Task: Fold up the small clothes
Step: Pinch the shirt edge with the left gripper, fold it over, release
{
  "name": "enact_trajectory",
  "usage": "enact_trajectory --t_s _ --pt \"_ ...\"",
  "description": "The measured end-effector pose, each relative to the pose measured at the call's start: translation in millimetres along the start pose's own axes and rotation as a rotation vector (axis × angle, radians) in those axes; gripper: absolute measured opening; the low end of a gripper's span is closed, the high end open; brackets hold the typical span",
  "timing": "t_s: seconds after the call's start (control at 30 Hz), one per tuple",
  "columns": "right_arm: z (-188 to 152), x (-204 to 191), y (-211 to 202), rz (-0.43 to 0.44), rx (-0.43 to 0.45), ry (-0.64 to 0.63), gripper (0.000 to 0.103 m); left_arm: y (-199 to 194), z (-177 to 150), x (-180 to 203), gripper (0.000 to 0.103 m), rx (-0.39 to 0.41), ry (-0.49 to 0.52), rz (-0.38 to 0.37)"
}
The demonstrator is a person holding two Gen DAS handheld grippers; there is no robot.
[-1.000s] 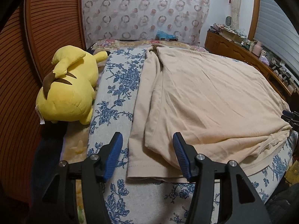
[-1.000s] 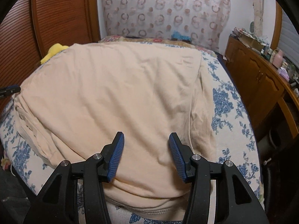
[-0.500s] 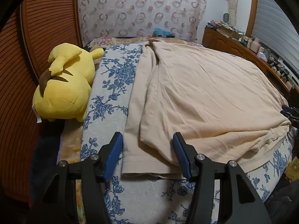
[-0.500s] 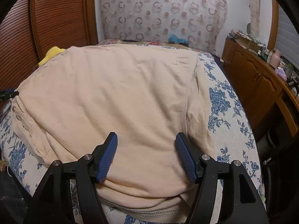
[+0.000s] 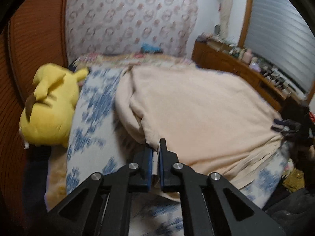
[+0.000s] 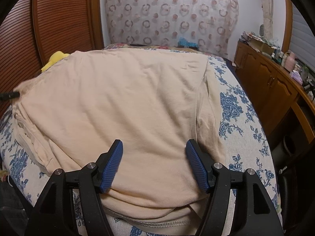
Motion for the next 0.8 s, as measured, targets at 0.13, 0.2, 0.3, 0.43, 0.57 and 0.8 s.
enact_trajectory --t_s 0.13,0.2,0.3,0.43,0.57,0.8 --pt "-2.2 4.5 -11.4 0.013 0.011 0.007 0.067 -13.1 34.0 41.6 0.002 0.062 0.074 -0.068" --pt "-3.3 9.7 -19.7 0.004 0.022 0.013 0.067 -13.8 51.4 63.2 0.002 0.081 0.105 -0.121" --pt "-4.4 20.8 -33.4 0.0 0.043 0.037 0.067 -15.1 78.2 106.5 0.002 0.108 0.177 -0.186" --pt "-5.6 36.8 -54.3 -0.014 0.077 0.068 0.067 -8.9 106.7 165.6 0.002 0.118 0.282 -0.246" --pt "-8.6 48.8 -70.4 -0.025 0.099 0.088 0.067 2.3 126.1 217.8 0.002 0.098 0.36 -0.304" --pt "-13.3 65.2 -87.5 -0.046 0.121 0.108 0.067 4.0 134.5 296.7 0.002 0.066 0.468 -0.388"
Point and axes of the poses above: each gripper's, at about its wrist camera, not at the fingertips, and y roughly the way its jaws point, x to its right, z to its top, the point moved 9 cm from there along y, roughly the way its jaws point, and after that the axes turned 12 degrees about -x, right-handed, at the moved point
